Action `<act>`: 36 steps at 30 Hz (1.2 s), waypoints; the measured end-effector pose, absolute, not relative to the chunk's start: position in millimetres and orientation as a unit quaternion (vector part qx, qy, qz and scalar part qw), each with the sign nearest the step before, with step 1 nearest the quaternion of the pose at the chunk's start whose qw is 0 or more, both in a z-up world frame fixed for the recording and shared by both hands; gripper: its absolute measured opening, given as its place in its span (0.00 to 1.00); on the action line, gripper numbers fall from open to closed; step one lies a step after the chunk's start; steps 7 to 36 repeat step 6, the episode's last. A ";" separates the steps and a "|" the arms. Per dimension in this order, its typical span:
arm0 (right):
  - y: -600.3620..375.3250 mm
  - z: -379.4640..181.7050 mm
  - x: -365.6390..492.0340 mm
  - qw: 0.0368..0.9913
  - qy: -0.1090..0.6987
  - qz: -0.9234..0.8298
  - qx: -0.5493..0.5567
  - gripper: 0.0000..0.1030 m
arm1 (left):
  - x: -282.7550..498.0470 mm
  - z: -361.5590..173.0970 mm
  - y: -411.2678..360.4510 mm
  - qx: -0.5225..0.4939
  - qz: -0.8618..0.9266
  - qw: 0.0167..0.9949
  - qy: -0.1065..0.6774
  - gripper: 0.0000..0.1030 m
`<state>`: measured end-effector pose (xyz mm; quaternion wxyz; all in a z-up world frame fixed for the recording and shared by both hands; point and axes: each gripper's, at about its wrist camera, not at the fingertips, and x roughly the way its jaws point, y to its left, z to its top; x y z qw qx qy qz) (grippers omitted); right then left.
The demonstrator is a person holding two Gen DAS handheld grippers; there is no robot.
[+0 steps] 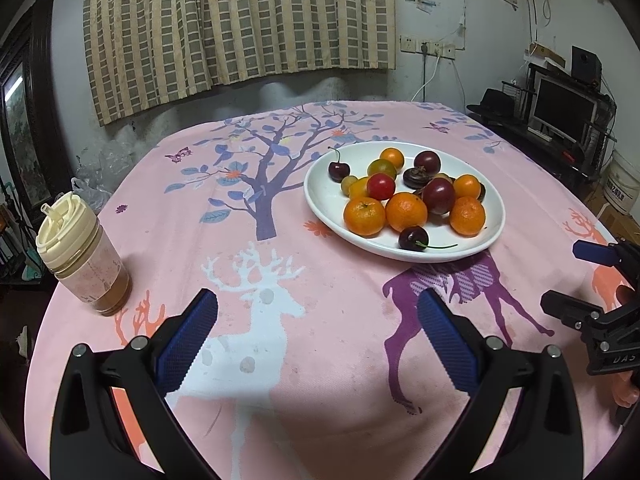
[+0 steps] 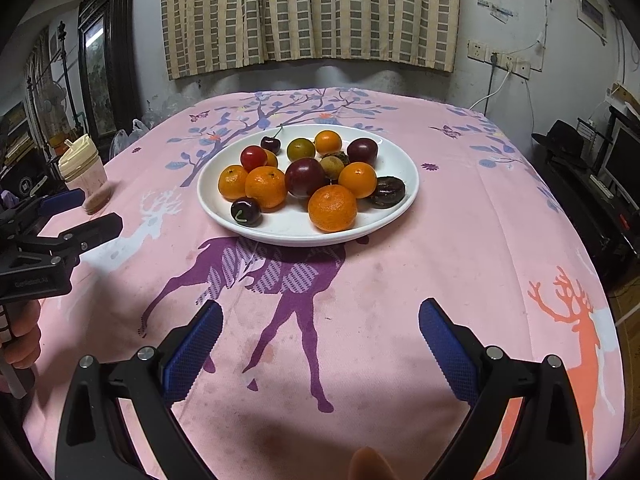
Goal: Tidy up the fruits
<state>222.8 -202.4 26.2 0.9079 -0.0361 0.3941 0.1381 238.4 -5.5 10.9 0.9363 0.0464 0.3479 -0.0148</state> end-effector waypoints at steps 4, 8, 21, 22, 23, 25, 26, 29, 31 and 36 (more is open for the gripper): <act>-202.6 26.6 222.9 0.908 0.393 0.139 -0.036 0.96 | 237.7 10.4 -5.6 0.048 -0.009 0.937 0.345 0.95; -202.6 26.7 222.9 0.908 0.393 0.138 -0.036 0.96 | 237.6 9.9 -7.1 0.055 -0.006 0.938 0.344 0.95; -202.6 26.7 222.9 0.908 0.393 0.138 -0.036 0.96 | 237.6 9.9 -7.1 0.055 -0.006 0.938 0.344 0.95; -202.6 26.7 222.9 0.908 0.393 0.138 -0.036 0.96 | 237.6 9.9 -7.1 0.055 -0.006 0.938 0.344 0.95; -202.6 26.7 222.9 0.908 0.393 0.138 -0.036 0.96 | 237.6 9.9 -7.1 0.055 -0.006 0.938 0.344 0.95; -202.6 26.7 222.9 0.908 0.393 0.138 -0.036 0.96 | 237.6 9.9 -7.1 0.055 -0.006 0.938 0.344 0.95; -202.6 26.7 222.9 0.908 0.393 0.138 -0.036 0.96 | 237.6 9.9 -7.1 0.055 -0.006 0.938 0.344 0.95; -202.6 26.7 222.9 0.908 0.393 0.138 -0.036 0.96 | 237.6 9.9 -7.1 0.055 -0.006 0.938 0.344 0.95; -202.6 26.7 222.9 0.908 0.393 0.138 -0.036 0.96 | 237.6 9.9 -7.1 0.055 -0.006 0.938 0.344 0.95; -202.6 26.7 222.9 0.908 0.393 0.138 -0.036 0.96 | 237.6 9.9 -7.1 0.055 -0.006 0.938 0.344 0.95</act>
